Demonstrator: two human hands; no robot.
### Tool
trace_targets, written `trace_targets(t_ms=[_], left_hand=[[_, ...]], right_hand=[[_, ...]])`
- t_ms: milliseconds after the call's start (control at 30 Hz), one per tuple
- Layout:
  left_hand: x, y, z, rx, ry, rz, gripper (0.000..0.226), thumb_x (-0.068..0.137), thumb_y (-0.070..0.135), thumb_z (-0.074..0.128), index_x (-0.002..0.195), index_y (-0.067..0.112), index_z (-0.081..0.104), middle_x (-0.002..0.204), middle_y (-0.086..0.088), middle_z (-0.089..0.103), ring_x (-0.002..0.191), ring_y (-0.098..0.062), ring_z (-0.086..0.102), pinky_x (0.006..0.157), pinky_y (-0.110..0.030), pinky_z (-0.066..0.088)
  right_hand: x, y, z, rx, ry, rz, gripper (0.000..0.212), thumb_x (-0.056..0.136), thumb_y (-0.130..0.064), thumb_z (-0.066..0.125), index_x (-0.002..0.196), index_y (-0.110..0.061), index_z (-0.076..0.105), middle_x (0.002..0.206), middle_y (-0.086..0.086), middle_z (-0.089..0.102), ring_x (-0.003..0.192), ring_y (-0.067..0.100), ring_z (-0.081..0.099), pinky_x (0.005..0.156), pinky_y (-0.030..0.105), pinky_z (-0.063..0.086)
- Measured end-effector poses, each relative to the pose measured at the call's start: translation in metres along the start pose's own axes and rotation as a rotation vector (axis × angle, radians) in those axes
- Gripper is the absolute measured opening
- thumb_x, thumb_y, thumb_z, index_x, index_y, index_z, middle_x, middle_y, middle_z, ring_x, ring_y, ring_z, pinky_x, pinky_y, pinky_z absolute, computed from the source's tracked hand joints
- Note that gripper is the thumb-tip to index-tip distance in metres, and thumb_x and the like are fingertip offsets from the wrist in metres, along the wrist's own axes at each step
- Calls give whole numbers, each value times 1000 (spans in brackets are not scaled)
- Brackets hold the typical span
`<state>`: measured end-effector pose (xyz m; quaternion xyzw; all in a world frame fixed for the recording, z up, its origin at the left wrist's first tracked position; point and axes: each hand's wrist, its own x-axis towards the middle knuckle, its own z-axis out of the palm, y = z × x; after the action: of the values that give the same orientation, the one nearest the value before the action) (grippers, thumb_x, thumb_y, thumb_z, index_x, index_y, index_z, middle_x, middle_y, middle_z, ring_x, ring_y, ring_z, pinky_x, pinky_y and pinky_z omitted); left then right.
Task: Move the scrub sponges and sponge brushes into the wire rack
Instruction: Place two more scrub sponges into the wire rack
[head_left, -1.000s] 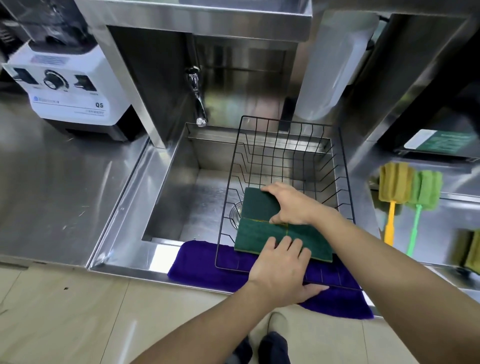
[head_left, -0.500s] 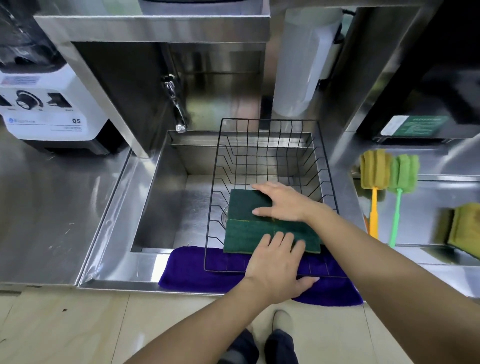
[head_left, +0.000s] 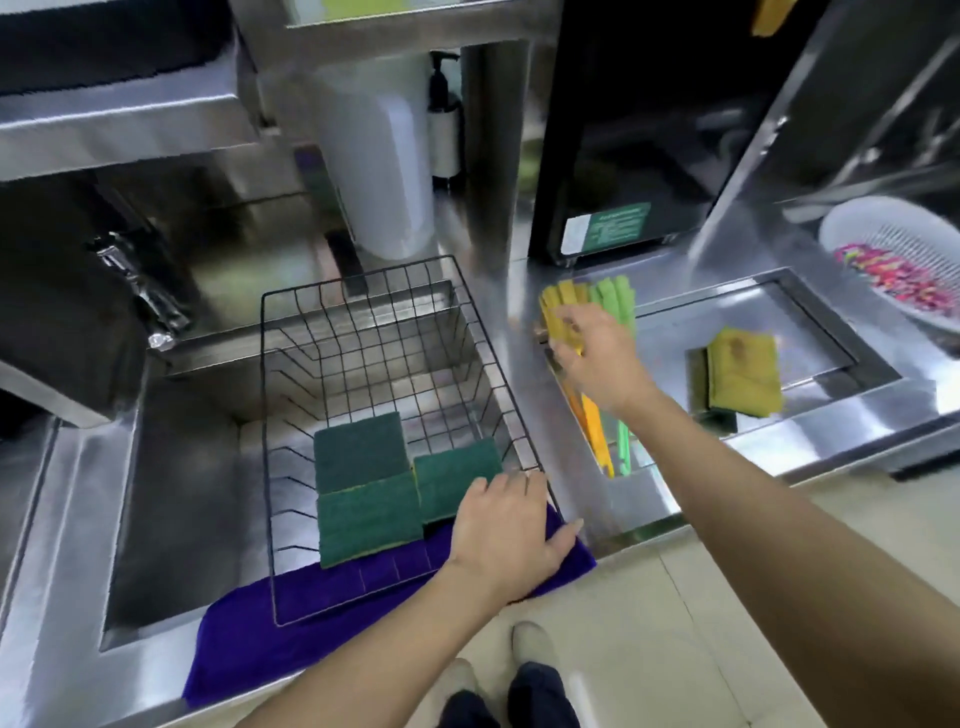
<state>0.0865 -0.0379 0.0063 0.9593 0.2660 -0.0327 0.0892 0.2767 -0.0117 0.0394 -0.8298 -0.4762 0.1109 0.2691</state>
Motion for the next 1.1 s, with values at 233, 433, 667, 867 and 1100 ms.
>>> trace_targets(t_ms=[233, 433, 667, 867, 1100], left_hand=[[-2, 2, 9, 35, 17, -18, 43, 92, 55, 36, 102, 15, 48, 103, -2, 61, 93, -20, 55, 79, -33, 38], [-2, 2, 10, 61, 27, -32, 42, 92, 56, 36, 99, 16, 47, 101, -2, 61, 91, -20, 55, 77, -32, 37], [-2, 1, 11, 46, 55, -31, 45, 91, 58, 36, 99, 15, 47, 99, -2, 61, 89, -20, 55, 78, -33, 38], [-2, 0, 11, 23, 68, -16, 43, 91, 57, 37, 99, 16, 47, 101, -2, 61, 90, -19, 55, 78, -33, 38], [-5, -7, 8, 10, 151, 56, 47, 88, 55, 36, 94, 14, 58, 89, -2, 65, 79, -22, 58, 69, -34, 41]], right_hand=[[-21, 82, -29, -231, 244, 416, 56, 87, -23, 56, 137, -5, 37, 142, 23, 38, 128, 39, 38, 103, 46, 30], [-30, 127, -28, -237, 209, 641, 66, 85, -37, 58, 137, -8, 29, 139, 30, 34, 129, 44, 34, 105, 51, 27], [-29, 145, -31, -344, 101, 733, 68, 83, -41, 59, 133, -8, 26, 134, 27, 36, 122, 48, 39, 101, 56, 31], [-18, 127, -45, -111, 363, 710, 63, 77, -21, 63, 126, 2, 32, 129, 26, 44, 118, 46, 46, 96, 54, 39], [22, 44, -68, 361, 501, 448, 49, 78, -18, 60, 120, 2, 46, 119, 16, 50, 103, 27, 51, 87, 30, 39]])
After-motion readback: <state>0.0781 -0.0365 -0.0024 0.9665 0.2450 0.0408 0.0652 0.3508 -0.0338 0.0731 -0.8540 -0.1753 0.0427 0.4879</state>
